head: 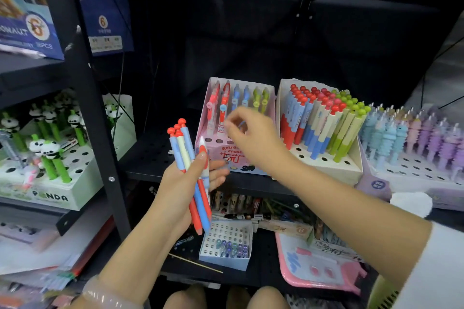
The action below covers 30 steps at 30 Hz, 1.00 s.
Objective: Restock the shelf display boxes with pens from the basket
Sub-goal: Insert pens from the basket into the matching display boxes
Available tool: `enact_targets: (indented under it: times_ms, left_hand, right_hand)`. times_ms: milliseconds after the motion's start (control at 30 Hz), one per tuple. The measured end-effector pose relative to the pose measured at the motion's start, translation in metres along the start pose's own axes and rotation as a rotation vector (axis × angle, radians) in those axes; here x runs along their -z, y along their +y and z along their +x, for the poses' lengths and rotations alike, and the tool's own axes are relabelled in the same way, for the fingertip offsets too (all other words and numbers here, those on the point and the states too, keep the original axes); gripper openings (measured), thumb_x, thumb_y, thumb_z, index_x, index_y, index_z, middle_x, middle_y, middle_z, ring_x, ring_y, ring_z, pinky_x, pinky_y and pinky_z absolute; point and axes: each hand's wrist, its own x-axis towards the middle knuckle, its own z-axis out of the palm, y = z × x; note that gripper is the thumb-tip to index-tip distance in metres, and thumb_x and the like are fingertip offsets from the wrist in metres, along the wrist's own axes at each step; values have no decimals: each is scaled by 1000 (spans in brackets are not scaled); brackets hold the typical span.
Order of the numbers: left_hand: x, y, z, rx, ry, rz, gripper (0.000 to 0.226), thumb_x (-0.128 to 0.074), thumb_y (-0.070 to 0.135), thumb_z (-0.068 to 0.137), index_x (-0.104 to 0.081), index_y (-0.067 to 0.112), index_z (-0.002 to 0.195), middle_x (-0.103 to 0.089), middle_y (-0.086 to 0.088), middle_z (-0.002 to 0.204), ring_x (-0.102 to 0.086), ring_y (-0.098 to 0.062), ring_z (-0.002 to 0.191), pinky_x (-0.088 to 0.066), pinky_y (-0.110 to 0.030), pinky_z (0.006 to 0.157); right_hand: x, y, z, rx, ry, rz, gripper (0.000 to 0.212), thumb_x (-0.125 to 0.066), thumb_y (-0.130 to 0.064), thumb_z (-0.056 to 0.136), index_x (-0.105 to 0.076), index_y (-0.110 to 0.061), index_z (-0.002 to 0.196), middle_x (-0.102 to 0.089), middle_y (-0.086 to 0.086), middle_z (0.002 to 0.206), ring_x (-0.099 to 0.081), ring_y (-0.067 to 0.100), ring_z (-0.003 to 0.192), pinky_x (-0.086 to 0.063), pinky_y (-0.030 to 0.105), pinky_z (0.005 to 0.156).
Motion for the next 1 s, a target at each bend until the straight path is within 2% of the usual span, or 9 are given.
enact_targets:
  times_ms: [133,233,300,433,500,600,733,833,1000]
  left_hand:
    - [-2,1,2,23,42,-48,39,-52,31,91,-54,9,123,-72,-5,105,-68,-16,97,-53,-28,77]
    - [-9,0,1,11,30,-83,34,-48,30,94,-56,10,120,-72,-3,104,-68,-14,97,-56,-28,75]
    - [-13,-1,1,-5,46,-95,25,-47,27,95,-59,11,110,-73,-4,100,-69,-17,94,-56,-28,77]
    - [-10,0,2,-29,149,-69,17,-52,22,94,-59,10,103,-74,-10,89,-72,-24,83,-58,-30,66]
    - [-6,-2,1,-56,210,57,13,-53,21,94,-61,11,95,-74,-7,77,-70,-18,62,-54,-22,53]
    - [-2,-9,1,-53,272,185,10,-55,22,93,-58,14,88,-73,-2,70,-46,-7,37,-40,-18,37]
    - [0,-9,1,-50,291,167,12,-56,25,93,-57,15,88,-74,-3,78,-37,-6,35,-35,-15,37]
    - [-6,-7,-2,-17,176,184,20,-55,33,91,-59,14,90,-75,-4,85,-35,-6,34,-36,-15,36]
    - [-19,-9,-11,73,-12,424,23,-62,30,87,-68,9,91,-66,-30,82,-35,-10,36,-37,-22,43]
  right_hand:
    - [-4,2,-42,-327,-373,380,14,-47,-23,96,-52,-26,84,-64,-7,78,-60,3,70,-51,21,68]
    - [-7,8,-61,-391,-700,490,13,-46,-26,98,-56,-24,90,-65,-6,85,-63,3,78,-52,19,79]
    - [-6,11,-68,-412,-774,620,14,-49,-20,97,-59,-19,88,-65,-4,80,-63,6,74,-53,20,80]
    - [13,18,-62,-434,-548,528,16,-52,-18,95,-64,-19,85,-62,-5,70,-58,6,66,-52,18,70]
    - [27,22,-55,-431,-355,467,14,-54,-21,93,-66,-21,87,-59,-7,68,-56,2,61,-52,16,66]
    - [51,22,-44,-300,-142,377,12,-56,-23,92,-67,-23,95,-56,-10,72,-55,-5,55,-48,12,60]
    - [75,17,-32,-117,-214,268,20,-54,-12,93,-64,-29,90,-55,-7,91,-55,-5,70,-45,8,62]
    - [78,15,-28,-64,-261,216,23,-52,-6,93,-65,-23,87,-50,-5,97,-53,1,79,-47,13,70]
    - [69,10,-26,-44,-321,370,28,-50,-1,93,-61,-22,79,-54,2,98,-57,8,87,-52,19,78]
